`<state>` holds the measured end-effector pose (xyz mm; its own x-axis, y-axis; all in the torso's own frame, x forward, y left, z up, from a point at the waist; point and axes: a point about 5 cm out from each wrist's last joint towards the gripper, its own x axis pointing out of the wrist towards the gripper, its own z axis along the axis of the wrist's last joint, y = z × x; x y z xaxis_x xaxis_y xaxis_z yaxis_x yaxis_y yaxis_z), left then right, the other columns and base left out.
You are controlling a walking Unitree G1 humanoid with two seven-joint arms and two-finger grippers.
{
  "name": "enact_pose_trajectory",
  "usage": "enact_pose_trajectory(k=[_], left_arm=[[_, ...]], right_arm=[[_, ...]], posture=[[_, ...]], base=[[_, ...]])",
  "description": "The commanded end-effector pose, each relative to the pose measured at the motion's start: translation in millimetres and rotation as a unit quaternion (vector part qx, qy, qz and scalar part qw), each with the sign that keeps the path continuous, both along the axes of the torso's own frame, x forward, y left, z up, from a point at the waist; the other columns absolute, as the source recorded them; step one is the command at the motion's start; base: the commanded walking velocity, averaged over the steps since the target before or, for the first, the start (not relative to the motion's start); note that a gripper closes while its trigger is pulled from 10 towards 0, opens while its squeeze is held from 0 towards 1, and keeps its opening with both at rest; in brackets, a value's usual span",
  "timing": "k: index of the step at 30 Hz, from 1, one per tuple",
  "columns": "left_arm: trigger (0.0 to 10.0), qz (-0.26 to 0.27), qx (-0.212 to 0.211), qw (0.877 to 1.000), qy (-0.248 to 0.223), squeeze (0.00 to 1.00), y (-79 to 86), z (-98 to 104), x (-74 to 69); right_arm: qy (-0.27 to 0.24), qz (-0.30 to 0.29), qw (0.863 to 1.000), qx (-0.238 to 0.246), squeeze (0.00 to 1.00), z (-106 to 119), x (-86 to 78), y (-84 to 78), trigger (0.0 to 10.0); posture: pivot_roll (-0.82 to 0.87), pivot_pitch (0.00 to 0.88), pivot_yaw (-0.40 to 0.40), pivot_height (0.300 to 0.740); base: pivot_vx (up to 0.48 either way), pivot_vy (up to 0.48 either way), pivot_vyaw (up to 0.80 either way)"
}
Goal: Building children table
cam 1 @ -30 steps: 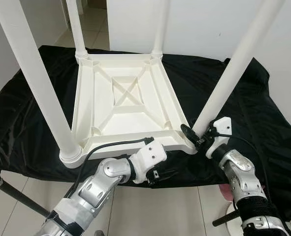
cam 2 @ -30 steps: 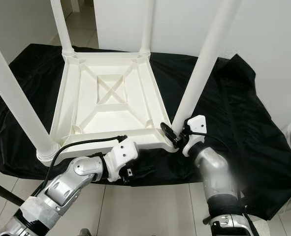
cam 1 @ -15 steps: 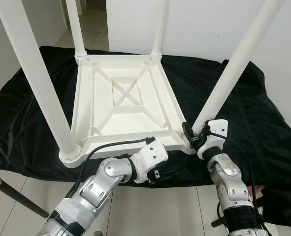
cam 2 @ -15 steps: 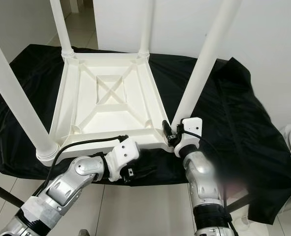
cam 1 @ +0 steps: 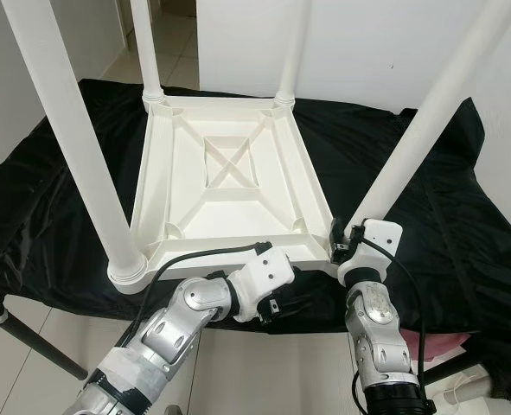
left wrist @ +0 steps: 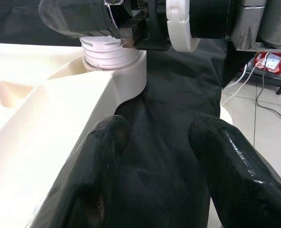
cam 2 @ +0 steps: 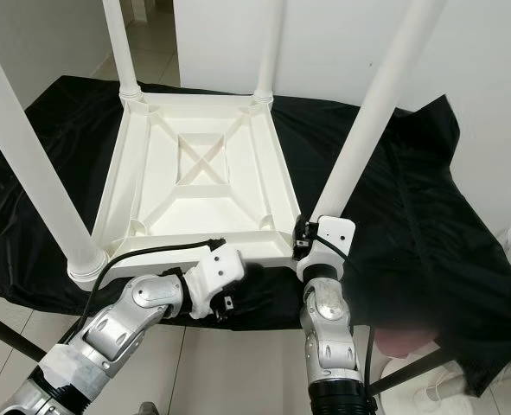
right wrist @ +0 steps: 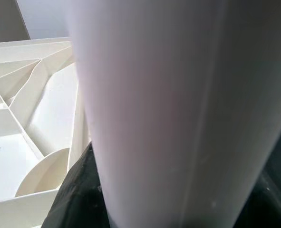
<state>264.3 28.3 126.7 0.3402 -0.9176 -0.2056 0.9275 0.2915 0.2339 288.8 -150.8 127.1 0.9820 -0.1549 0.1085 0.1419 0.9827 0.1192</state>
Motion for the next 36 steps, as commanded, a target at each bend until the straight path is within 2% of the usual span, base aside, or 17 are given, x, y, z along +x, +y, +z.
enact_pose_trajectory(k=[1, 2, 3, 10, 14, 17, 18, 22, 25, 27, 29, 30, 32, 35, 36], left_arm=[[10.0, 0.000, 0.002, 1.000, -0.009, 0.00, -1.0, 2, 1.4], [10.0, 0.000, 0.002, 1.000, -0.009, 0.00, -1.0, 2, 1.4], [10.0, -0.001, 0.002, 1.000, -0.009, 0.00, -1.3, 2, 1.3], [10.0, -0.001, -0.001, 1.000, -0.010, 0.00, -1.3, 3, 1.4], [10.0, -0.001, 0.000, 1.000, -0.011, 0.00, -0.6, 3, 2.7], [10.0, -0.001, 0.000, 1.000, -0.011, 0.00, -0.5, 3, 3.2], [10.0, -0.001, 0.001, 1.000, -0.012, 0.00, -0.4, 3, 3.7], [10.0, 0.000, 0.001, 1.000, -0.013, 0.00, -0.4, 4, 5.0], [10.0, 0.000, 0.001, 1.000, -0.014, 0.00, -0.5, 4, 5.4], [10.0, 0.000, 0.001, 1.000, -0.014, 0.00, -0.5, 4, 5.4], [10.0, 0.002, 0.000, 1.000, -0.015, 0.00, -0.5, 5, 5.3], [10.0, 0.002, 0.000, 1.000, -0.015, 0.00, -0.5, 5, 5.3], [10.0, 0.003, -0.001, 1.000, -0.015, 0.00, -0.6, 5, 4.7], [10.0, 0.003, -0.001, 1.000, -0.015, 0.00, -0.8, 5, 4.6], [10.0, 0.003, -0.002, 1.000, -0.015, 0.00, -0.9, 5, 4.2]], right_arm=[[0.011, -0.014, 1.000, 0.024, 0.00, -5, -4.8, -2.7, 10.0], [0.011, -0.014, 1.000, 0.024, 0.00, -5, -4.8, -2.7, 10.0], [0.003, -0.008, 0.999, 0.032, 1.00, -3, -5.5, -3.4, 10.0], [-0.014, 0.009, 0.999, 0.032, 1.00, 0, -7.6, -9.5, 10.0], [-0.026, 0.054, 0.998, 0.019, 1.00, -1, -9.1, -15.9, 10.0], [-0.028, 0.064, 0.997, 0.018, 1.00, -1, -9.2, -17.9, 10.0], [-0.024, 0.071, 0.997, 0.006, 0.00, -2, -8.5, -22.1, 10.0], [-0.018, 0.100, 0.995, -0.007, 0.00, -4, -4.6, -31.3, 10.0], [-0.019, 0.150, 0.988, -0.028, 0.00, -1, 0.6, -37.2, 10.0], [-0.019, 0.150, 0.988, -0.028, 0.00, -1, 0.6, -37.2, 10.0], [-0.023, 0.205, 0.977, -0.060, 0.00, 4, 7.3, -41.1, 10.0], [-0.023, 0.205, 0.977, -0.060, 0.00, 4, 7.3, -41.1, 10.0], [-0.015, 0.257, 0.963, -0.084, 0.00, 6, 14.7, -41.9, 10.0], [-0.011, 0.272, 0.958, -0.091, 0.00, 7, 17.0, -41.9, 10.0], [-0.006, 0.286, 0.953, -0.101, 0.00, 6, 19.5, -41.7, 4.3]], posture=[[-0.02, 0.017, -0.060, 0.740], [-0.02, 0.017, -0.060, 0.740], [-0.02, 0.018, -0.062, 0.740], [-0.03, 0.015, -0.058, 0.740], [-0.03, 0.010, -0.056, 0.740], [-0.03, 0.010, -0.056, 0.740], [-0.03, 0.009, -0.055, 0.740], [-0.03, 0.009, -0.055, 0.740], [-0.02, 0.009, -0.055, 0.740], [-0.02, 0.009, -0.055, 0.740], [-0.02, 0.012, -0.056, 0.740], [-0.02, 0.012, -0.056, 0.740], [-0.02, 0.015, -0.058, 0.740], [-0.02, 0.015, -0.058, 0.740], [-0.01, 0.017, -0.060, 0.740]], base=[[0.000, 0.000, 0.00], [0.000, 0.000, 0.00], [0.000, 0.000, 0.00], [0.000, 0.000, 0.00], [0.000, 0.000, 0.00], [0.000, 0.000, 0.00], [0.000, 0.000, 0.00], [0.000, 0.000, 0.00], [0.000, 0.000, 0.00], [0.000, 0.000, 0.00], [0.000, 0.000, 0.00], [0.000, 0.000, 0.00], [0.000, 0.000, 0.00], [0.000, 0.000, 0.00], [0.000, 0.000, 0.00]])
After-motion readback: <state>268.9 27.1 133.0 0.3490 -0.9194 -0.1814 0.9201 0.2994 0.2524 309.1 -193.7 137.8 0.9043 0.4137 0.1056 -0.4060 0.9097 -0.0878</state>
